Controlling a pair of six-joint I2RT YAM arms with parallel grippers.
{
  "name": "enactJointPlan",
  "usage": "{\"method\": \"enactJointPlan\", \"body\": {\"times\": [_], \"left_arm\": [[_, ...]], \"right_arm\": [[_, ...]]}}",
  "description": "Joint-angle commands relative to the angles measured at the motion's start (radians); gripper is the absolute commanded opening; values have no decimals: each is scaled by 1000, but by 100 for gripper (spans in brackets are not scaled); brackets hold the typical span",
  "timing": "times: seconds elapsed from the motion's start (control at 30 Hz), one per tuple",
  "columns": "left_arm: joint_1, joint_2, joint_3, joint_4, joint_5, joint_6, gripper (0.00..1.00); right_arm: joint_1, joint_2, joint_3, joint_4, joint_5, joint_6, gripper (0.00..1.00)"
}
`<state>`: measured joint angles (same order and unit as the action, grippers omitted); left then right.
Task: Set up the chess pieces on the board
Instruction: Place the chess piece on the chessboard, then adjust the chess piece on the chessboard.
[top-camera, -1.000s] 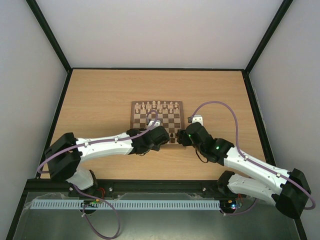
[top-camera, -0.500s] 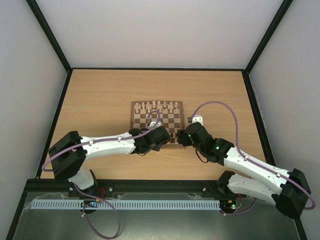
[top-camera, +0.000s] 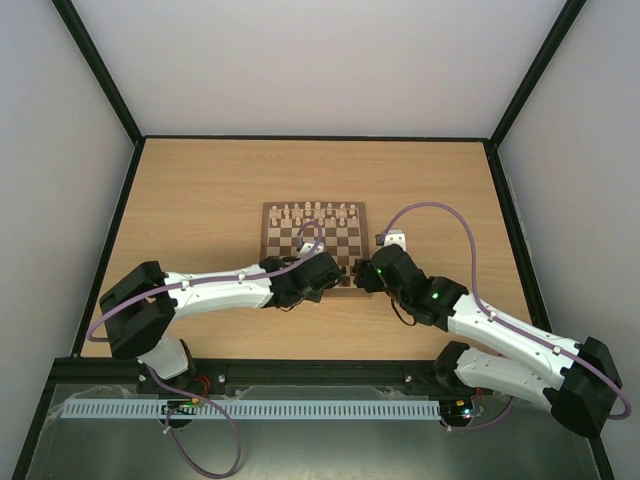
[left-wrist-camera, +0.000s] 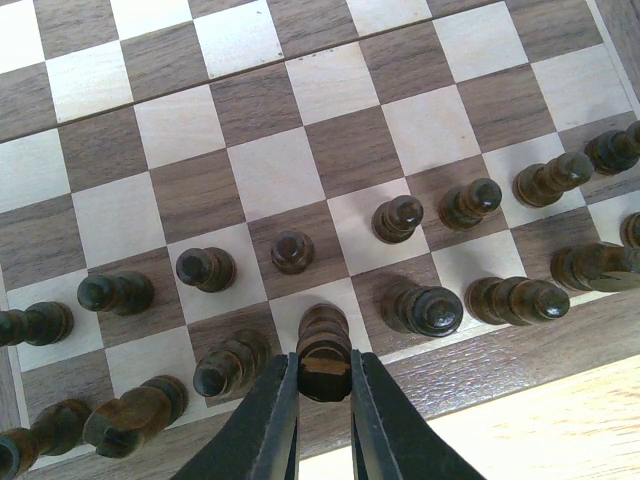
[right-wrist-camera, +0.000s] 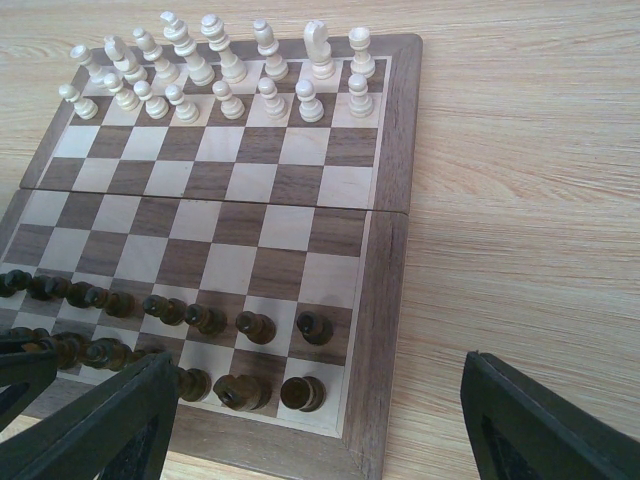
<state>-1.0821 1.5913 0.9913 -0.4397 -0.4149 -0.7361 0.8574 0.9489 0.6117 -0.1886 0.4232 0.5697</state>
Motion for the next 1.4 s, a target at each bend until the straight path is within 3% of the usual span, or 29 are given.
{"method": "enactJointPlan", "body": {"times": [0.0, 0.13, 0.23, 0.63, 1.0, 1.13, 1.2, 1.37], "left_arm": [[8, 11, -2, -14, 9, 8, 10], [8, 3, -4, -19, 13, 7, 15], [8, 2, -3, -22, 12, 6, 24], [7, -36, 12, -53, -3, 1, 30], [8, -212, -1, -84, -92, 8, 64], [20, -290, -40, -70, -108, 13, 76], [29, -320, -64, -60, -105, 19, 80], [46, -367, -107, -33, -80, 43, 84]], "right_arm": [[-1, -5, -10, -16, 6, 9, 78], [-1, -5, -10, -17, 3, 9, 78], [-2, -5, -9, -17, 2, 8, 78], [-1, 0, -10, -15, 2, 7, 79], [-1, 62, 57, -65, -51, -11, 74], [-2, 120, 117, -124, -85, -20, 63], [-1, 161, 151, -162, -109, -19, 55], [-1, 281, 223, -223, -124, -15, 53]]}}
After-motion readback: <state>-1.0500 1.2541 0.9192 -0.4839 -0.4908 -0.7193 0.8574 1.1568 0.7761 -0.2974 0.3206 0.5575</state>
